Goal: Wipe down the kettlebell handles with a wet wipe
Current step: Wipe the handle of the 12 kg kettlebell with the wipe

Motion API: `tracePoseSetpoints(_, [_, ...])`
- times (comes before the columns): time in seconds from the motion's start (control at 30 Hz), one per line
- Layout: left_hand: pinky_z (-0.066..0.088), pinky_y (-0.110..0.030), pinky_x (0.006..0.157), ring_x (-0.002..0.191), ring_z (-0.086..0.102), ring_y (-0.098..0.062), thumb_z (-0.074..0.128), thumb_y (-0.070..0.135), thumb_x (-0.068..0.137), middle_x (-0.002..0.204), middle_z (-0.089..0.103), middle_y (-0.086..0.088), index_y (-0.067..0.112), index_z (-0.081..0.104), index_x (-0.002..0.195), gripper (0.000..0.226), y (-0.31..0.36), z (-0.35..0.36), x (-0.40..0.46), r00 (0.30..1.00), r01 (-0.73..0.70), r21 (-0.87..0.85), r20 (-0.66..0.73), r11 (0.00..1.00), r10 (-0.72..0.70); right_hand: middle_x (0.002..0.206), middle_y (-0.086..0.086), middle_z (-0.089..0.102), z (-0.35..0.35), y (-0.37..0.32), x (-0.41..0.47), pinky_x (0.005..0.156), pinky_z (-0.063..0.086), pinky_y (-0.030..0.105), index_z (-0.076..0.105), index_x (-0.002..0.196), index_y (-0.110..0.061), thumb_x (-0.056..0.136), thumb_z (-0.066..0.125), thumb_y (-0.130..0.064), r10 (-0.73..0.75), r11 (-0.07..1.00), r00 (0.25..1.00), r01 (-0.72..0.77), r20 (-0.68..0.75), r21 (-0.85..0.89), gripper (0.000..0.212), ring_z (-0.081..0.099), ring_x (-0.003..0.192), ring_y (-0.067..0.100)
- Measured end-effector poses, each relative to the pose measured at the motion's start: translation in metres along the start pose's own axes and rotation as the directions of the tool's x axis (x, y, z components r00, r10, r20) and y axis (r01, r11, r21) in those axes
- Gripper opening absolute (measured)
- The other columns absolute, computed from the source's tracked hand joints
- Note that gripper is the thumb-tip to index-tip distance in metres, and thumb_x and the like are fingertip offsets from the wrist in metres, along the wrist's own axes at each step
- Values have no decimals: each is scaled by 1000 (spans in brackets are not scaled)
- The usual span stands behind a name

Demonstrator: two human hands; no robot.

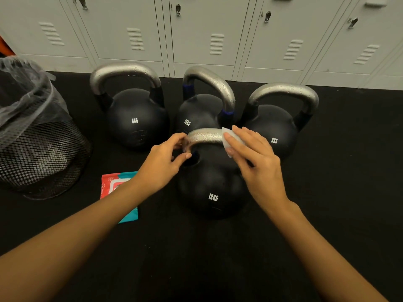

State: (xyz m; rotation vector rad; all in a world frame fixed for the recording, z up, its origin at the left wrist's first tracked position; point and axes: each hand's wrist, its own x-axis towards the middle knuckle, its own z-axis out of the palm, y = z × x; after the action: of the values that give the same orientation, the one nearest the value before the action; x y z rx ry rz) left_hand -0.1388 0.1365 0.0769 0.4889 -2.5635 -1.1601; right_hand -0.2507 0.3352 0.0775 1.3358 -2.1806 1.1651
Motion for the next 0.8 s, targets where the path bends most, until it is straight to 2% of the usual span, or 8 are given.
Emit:
tracePoseSetpoints(0.07, [49, -28, 93, 113, 56, -11, 63, 17, 90, 122, 60, 1, 19, 46, 137, 49, 0, 0, 0, 1000, 3, -2, 0, 1000, -3, 141, 6, 55, -4, 8, -8, 113, 38, 44, 59, 132, -14, 91, 66, -4, -24, 1000, 1000, 25, 3, -14, 43, 47, 135, 23])
tracePoseSetpoints(0.17, [49, -29, 94, 114, 56, -10, 63, 17, 90, 123, 60, 1, 20, 45, 137, 50, 0, 0, 1, 1000, 8, 7, -2, 1000, -8, 141, 6, 53, -15, 15, -20, 114, 36, 31, 56, 132, -10, 89, 66, -3, 28, 999, 999, -27, -34, 34, 45, 48, 135, 18])
tracePoseSetpoints(0.37, [48, -30, 96, 117, 55, -13, 63, 18, 91, 126, 60, -1, 20, 44, 138, 51, -2, 1, 0, 1000, 8, 7, -3, 1000, -8, 120, -20, 66, -31, 3, -4, 95, 47, 17, 64, 128, -23, 97, 57, -30, 455, 819, 881, -471, 130, 328, 32, 58, 115, -5])
tracePoseSetpoints(0.43, [48, -34, 98, 117, 55, -14, 62, 19, 91, 127, 59, -2, 21, 43, 139, 52, -2, 2, -1, 1000, 7, 14, -2, 1000, -7, 88, -11, 71, -31, 1, 14, 76, 48, 24, 74, 105, -13, 101, 50, -36, 492, 815, 849, -527, 193, 241, 33, 62, 87, -4])
tracePoseSetpoints(0.5, [48, -36, 99, 117, 56, -15, 62, 20, 91, 127, 59, -2, 21, 43, 139, 52, -3, 2, -1, 1000, 7, 21, 0, 1000, -7, 76, 16, 63, -29, -2, 36, 66, 39, 38, 67, 90, 1, 103, 42, -41, 506, 825, 800, -558, 322, 88, 50, 51, 67, 9])
tracePoseSetpoints(0.57, [50, -38, 96, 113, 57, -15, 62, 20, 91, 126, 60, -2, 21, 43, 139, 52, -3, 2, 0, 1000, 7, 32, 3, 999, -7, 73, 18, 56, -24, -9, 59, 65, 34, 40, 60, 75, -5, 103, 37, -42, 491, 851, 749, -522, 445, -61, 51, 48, 69, 18])
tracePoseSetpoints(0.63, [51, -39, 94, 110, 59, -15, 62, 21, 91, 124, 60, -2, 21, 43, 139, 51, -4, 2, 0, 1000, 2, 39, 1, 999, -2, 69, 4, 48, -15, -14, 78, 66, 31, 38, 45, 63, -17, 103, 33, -42, 473, 875, 703, -445, 531, -192, 49, 48, 76, 26])
tracePoseSetpoints(0.8, [51, -40, 94, 112, 58, -16, 62, 21, 91, 126, 60, -3, 22, 43, 139, 52, -4, 2, 0, 1000, 8, 45, 5, 999, -9, 71, -2, 42, -5, -16, 87, 76, 37, 43, 36, 65, -23, 104, 26, -32, 442, 897, 667, -329, 600, -295, 41, 50, 84, 32])
